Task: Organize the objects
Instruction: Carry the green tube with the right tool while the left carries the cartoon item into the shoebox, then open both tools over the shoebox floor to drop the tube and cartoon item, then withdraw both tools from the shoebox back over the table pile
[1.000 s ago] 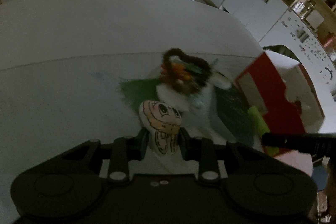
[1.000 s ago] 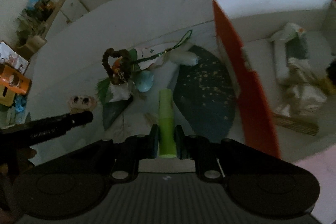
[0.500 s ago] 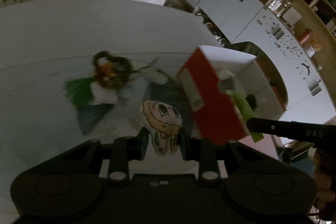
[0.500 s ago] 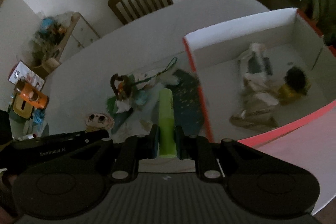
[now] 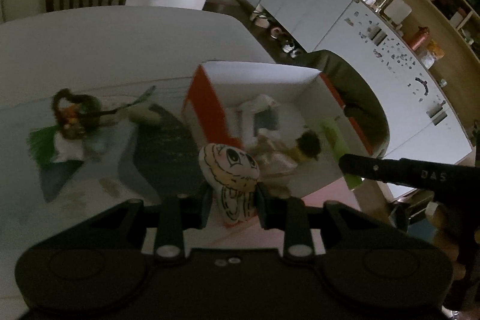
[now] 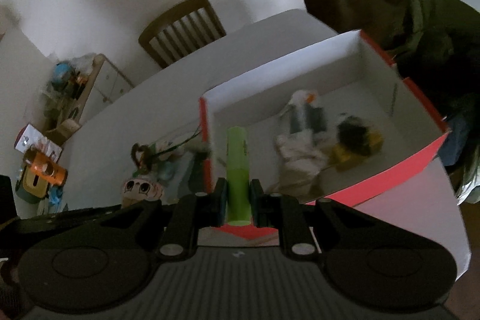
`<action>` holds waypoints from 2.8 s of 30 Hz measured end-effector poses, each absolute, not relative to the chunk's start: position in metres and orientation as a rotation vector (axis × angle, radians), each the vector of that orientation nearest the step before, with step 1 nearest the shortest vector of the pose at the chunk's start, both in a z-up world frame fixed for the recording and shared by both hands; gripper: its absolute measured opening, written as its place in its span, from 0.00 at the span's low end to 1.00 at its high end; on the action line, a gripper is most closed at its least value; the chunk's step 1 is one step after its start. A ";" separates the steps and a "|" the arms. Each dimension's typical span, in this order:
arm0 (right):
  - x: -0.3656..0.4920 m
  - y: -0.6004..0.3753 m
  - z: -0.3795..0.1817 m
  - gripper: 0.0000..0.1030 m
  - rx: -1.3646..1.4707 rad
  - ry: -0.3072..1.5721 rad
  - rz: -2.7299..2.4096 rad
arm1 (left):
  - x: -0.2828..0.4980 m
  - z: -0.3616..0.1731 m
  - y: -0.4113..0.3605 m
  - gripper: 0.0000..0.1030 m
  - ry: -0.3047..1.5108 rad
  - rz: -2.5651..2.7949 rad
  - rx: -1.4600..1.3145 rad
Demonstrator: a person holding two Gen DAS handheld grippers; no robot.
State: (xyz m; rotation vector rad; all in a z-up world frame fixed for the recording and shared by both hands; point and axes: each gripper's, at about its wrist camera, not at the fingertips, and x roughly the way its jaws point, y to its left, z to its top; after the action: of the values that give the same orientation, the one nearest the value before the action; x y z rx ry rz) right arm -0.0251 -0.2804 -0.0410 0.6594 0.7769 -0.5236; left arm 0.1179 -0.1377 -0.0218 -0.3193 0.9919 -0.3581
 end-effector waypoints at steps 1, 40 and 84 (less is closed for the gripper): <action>-0.030 -0.285 -0.040 0.16 0.660 0.772 -0.529 | 0.120 -0.021 -0.143 0.28 0.994 -0.360 -0.316; 0.026 -0.438 -0.114 0.15 0.577 0.963 -0.688 | 0.215 -0.076 -0.292 0.28 1.168 -0.443 -0.055; -0.008 -0.401 -0.088 0.16 0.598 0.908 -0.581 | 0.194 -0.053 -0.268 0.57 1.106 -0.465 -0.095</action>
State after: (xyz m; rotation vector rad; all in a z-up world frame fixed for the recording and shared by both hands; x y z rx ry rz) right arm -0.0076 -0.4008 -0.0883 0.5981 0.9077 -0.5806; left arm 0.1941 -0.2683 -0.0526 -0.0948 1.1058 -0.4649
